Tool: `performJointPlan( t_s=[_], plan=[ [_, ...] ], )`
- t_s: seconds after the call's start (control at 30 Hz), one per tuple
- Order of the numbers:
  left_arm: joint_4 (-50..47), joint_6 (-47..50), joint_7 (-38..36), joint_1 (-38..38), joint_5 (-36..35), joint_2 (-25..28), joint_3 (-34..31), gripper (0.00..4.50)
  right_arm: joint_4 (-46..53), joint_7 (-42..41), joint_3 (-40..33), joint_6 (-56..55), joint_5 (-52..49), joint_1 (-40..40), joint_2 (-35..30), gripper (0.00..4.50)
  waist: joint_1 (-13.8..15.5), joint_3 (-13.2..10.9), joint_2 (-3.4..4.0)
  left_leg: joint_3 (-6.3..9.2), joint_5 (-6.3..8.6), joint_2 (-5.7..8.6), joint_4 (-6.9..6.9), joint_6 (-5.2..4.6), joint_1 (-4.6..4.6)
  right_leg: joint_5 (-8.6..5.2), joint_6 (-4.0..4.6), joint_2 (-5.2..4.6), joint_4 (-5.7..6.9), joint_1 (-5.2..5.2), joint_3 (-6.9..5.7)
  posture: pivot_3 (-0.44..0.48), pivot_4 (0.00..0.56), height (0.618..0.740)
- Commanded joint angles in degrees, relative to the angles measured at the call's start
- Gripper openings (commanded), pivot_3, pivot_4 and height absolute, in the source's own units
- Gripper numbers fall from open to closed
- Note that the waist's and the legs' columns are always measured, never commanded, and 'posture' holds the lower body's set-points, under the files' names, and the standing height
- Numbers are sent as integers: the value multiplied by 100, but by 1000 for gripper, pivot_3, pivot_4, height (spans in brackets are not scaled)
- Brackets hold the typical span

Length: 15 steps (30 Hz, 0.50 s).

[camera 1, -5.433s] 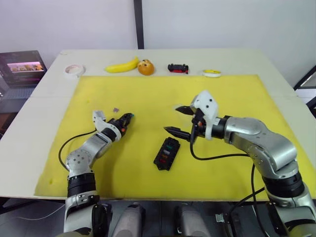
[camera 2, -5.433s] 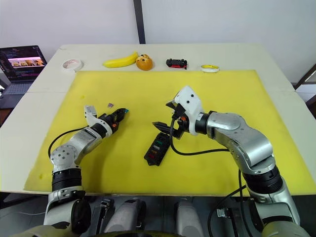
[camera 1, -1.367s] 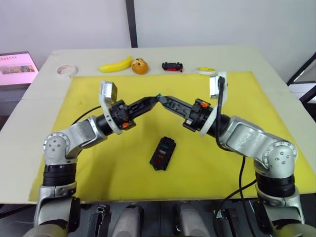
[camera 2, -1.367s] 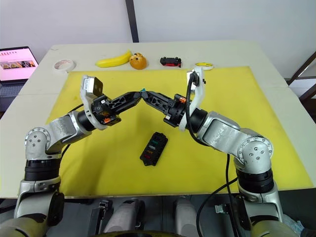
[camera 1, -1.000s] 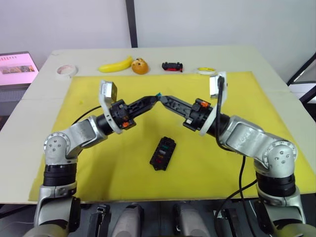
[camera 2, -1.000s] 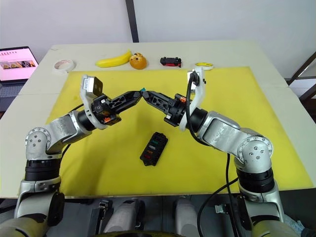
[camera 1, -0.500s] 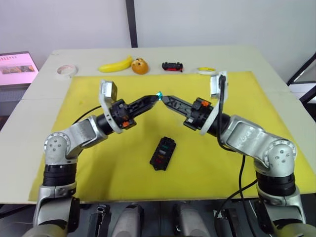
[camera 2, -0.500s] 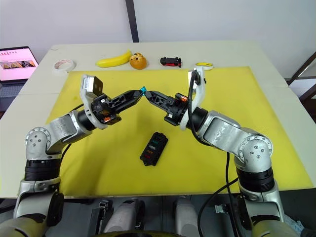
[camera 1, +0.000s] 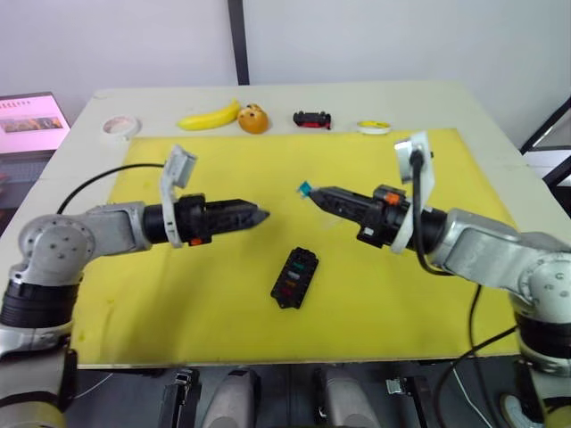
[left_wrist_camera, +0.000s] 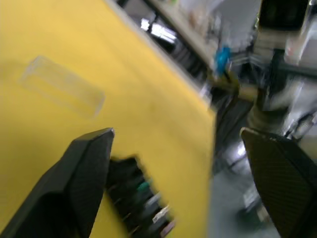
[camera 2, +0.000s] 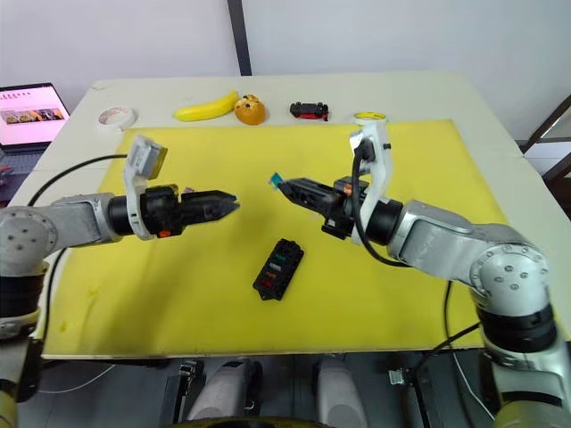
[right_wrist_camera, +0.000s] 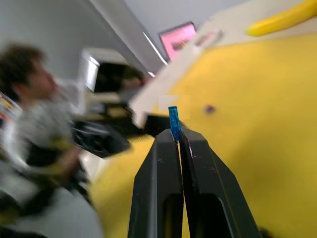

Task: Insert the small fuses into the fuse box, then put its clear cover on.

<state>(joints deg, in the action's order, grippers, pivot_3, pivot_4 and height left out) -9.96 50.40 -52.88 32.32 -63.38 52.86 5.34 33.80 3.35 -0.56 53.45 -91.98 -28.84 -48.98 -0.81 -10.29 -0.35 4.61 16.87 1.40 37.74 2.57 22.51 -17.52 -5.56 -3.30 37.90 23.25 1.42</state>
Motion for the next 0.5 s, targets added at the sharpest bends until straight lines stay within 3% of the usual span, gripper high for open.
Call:
performJointPlan(
  t_s=[0.03, 0.13, 0.3, 0.5],
  plan=[
    [70, -1514, -1468, 125, 1633, 53, 589, 4442, 449, -699, 300, 132, 1104, 10, -266, 0, 8, 0, 0, 1, -1, -6, -1, 1, 0, 0, 1, 0, -1, 0, 0, 0, 150, 740],
    [454, -2657, -2208, 247, 2670, -178, 991, 4442, 666, -1194, 784, 190, 2176, 10, -458, 0, 9, -3, -2, 0, -1, -20, 0, 2, 2, 0, 1, -3, -2, 0, 0, 0, 150, 740],
    [1323, -4075, -3014, 600, 3805, -811, 1430, 4442, 609, -1565, 1224, 214, 3180, -70, -291, 0, 13, -6, -7, 5, 2, -18, 13, -4, 20, 1, -1, -14, -4, 5, -6, 0, 150, 740],
    [2125, -4852, -3393, 950, 4418, -1420, 1530, 4442, 635, -1792, 1410, 466, 3767, -90, -72, 0, 9, -6, -7, 15, 4, -16, 36, -7, 64, 3, -4, -17, 1, 35, -19, 0, 150, 740]
  ],
)
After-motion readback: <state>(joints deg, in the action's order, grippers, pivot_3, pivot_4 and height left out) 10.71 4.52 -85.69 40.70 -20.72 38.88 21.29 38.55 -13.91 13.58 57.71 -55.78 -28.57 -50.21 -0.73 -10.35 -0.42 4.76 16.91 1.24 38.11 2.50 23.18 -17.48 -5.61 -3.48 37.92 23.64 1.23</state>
